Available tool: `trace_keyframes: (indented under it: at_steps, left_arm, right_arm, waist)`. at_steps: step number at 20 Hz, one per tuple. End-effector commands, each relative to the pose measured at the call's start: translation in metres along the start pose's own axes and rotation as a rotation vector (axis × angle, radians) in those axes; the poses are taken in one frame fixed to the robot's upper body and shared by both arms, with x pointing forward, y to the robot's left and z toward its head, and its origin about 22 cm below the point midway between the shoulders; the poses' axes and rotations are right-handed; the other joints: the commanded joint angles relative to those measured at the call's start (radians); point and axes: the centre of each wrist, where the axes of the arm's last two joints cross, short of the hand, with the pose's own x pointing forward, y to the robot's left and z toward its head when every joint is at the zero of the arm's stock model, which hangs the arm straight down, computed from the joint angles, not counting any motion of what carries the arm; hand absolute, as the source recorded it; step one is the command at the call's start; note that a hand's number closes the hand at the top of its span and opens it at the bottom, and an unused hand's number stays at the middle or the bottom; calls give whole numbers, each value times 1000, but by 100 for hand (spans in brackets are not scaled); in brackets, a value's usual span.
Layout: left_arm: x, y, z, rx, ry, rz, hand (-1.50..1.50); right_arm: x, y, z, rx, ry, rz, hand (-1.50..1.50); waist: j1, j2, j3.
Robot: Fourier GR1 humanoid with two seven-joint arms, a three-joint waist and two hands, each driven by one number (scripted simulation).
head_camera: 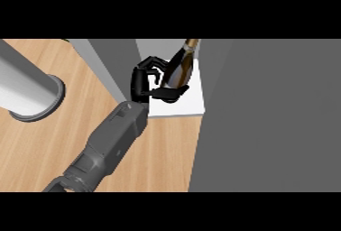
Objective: Pick up the wine, place it into the cabinet and close the cabinet
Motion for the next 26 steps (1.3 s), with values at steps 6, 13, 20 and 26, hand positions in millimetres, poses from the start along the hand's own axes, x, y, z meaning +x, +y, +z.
trace_keyframes:
  at_steps: [6, 13, 20, 26]
  left_arm:
    - [4, 13, -24, 25, 11, -4, 150]
    - [6, 4, -25, 82, 2, -170, 150]
    - [4, 16, -30, 101, 50, -223, 150]
    - [8, 9, -32, 132, 84, -290, 150]
  right_arm:
    - [2, 6, 18, 51, -28, -42, -150]
    - [4, 11, 17, 49, -30, -43, -150]
    - [2, 8, 7, 95, -36, -49, -150]
    - [2, 12, 14, 102, -48, -59, -150]
  waist:
    - [-16, 9, 0]
    - [-18, 6, 0]
    - [-31, 17, 0]
    - [-57, 23, 0]
